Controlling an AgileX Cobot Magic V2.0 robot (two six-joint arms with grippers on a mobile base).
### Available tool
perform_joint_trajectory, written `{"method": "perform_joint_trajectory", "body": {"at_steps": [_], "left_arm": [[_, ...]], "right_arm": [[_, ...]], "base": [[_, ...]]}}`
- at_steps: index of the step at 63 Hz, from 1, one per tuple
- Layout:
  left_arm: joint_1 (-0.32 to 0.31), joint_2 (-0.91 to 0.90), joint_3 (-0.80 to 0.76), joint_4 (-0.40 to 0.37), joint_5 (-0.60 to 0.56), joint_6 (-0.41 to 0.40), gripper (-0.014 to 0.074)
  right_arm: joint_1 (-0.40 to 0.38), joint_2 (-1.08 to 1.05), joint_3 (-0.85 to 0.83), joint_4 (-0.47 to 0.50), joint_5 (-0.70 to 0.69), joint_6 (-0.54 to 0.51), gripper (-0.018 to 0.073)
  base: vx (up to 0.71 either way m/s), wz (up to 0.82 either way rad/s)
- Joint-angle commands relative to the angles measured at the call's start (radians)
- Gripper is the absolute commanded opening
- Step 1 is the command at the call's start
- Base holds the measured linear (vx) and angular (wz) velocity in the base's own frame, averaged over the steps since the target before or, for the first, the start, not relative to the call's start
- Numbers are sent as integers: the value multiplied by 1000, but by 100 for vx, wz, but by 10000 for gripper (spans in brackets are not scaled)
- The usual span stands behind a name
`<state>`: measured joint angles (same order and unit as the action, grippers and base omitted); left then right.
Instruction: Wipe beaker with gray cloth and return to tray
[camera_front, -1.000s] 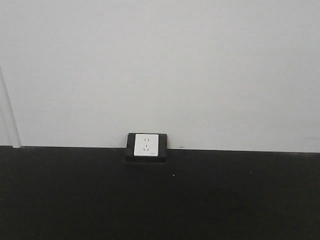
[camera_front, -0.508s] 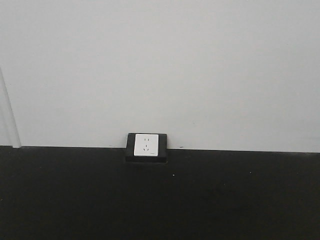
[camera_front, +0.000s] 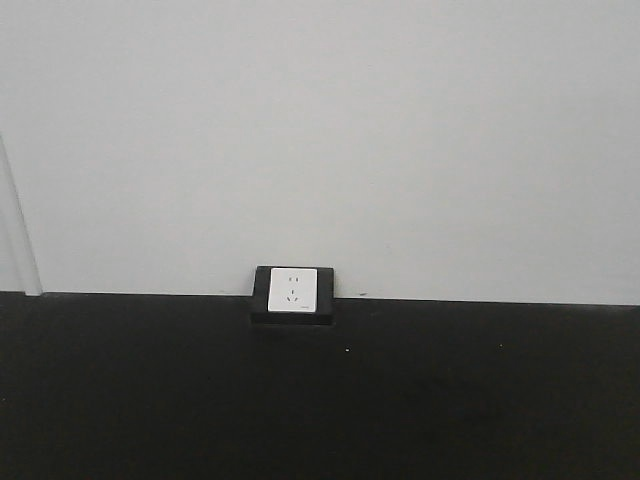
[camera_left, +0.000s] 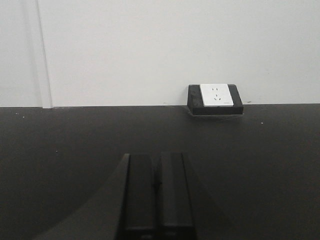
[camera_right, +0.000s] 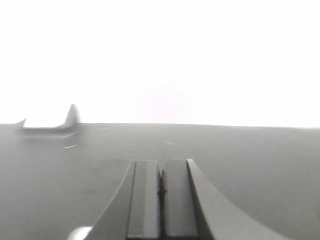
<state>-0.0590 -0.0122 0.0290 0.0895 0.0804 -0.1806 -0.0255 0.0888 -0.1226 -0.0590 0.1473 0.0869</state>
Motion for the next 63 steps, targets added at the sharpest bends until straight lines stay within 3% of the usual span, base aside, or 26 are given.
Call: {"method": "perform_joint_trajectory", "body": {"at_steps": [1,7,11,63], "left_arm": [[3,-15,28,-6,-80,-11,-3],[3,-17,28,-5,-75,-11,-3],[3,-15,28,-5,-75,-11,-3],[3,-15,28,-5,-75,-11,-3]], "right_arm": [[-15,-89,70,-22,-117,12,-11],[-10,-104,165,-39,-211,12,-11],[-10,-103,154,-45,-147,12,-11],[-10,-103,158,-45,-153,12,-11]], "base": [[0,0],[0,0],[0,0],[0,0]]}}
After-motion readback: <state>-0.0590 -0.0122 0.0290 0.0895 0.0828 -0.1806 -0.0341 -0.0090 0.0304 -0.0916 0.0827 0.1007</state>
